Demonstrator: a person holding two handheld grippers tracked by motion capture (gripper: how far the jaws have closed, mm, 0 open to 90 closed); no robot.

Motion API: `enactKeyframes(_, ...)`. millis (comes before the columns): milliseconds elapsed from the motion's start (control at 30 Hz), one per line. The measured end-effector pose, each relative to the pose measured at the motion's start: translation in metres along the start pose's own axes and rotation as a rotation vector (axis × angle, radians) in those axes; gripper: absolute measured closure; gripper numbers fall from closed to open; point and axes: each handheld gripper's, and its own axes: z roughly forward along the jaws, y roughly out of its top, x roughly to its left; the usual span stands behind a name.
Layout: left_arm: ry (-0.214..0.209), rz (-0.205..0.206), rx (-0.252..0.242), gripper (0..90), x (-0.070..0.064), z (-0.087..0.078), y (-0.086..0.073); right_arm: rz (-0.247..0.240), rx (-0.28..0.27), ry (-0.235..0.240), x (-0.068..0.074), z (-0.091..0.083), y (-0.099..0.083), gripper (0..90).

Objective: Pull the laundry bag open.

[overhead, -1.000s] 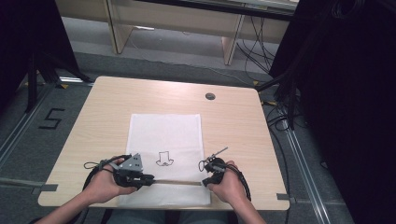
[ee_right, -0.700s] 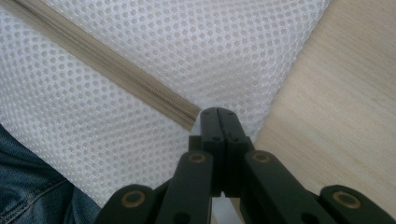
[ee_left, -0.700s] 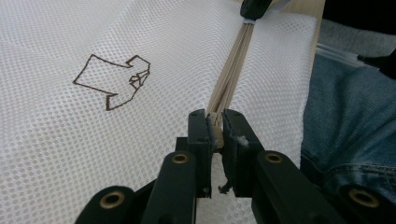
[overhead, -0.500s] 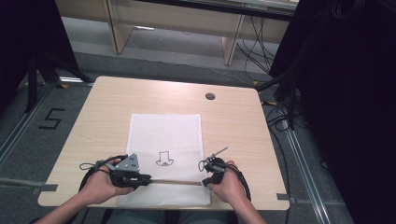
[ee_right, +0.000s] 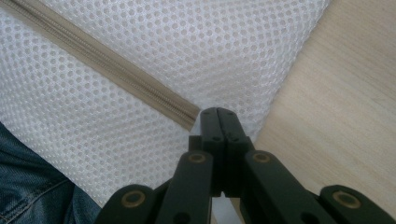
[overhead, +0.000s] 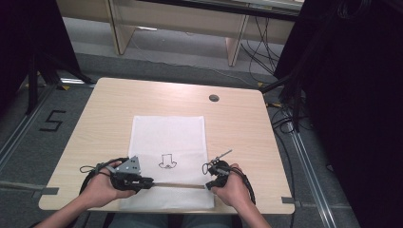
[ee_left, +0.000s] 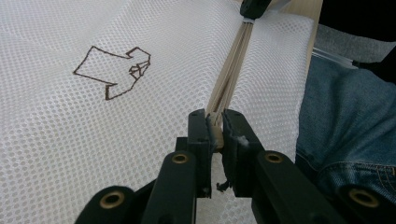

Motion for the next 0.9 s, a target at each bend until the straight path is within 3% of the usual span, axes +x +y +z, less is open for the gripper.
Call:
enactKeyframes(167,0.021,0.017,0.015,81.5,0.001,-0.002,0.0,0.01,0.006,0.0,0.001,0.0,0.0,90.0)
enactKeyframes(300,0.011,-0.011,0.0,81.5,0.004,-0.006,-0.004,0.006,-0.003,0.004,0.0,0.001,0.0,90.0)
enactKeyframes(767,0.012,-0.008,0.001,81.5,0.004,-0.007,-0.005,0.002,0.0,0.001,0.0,0.0,0.0,90.0)
enactKeyframes(867,0.003,-0.033,-0.013,81.5,0.005,-0.01,-0.006,0.001,-0.001,0.001,0.0,0.0,0.0,90.0)
enactKeyframes(900,0.03,-0.013,0.004,81.5,0.005,-0.011,-0.007,0.005,0.001,0.0,0.0,0.0,0.0,90.0)
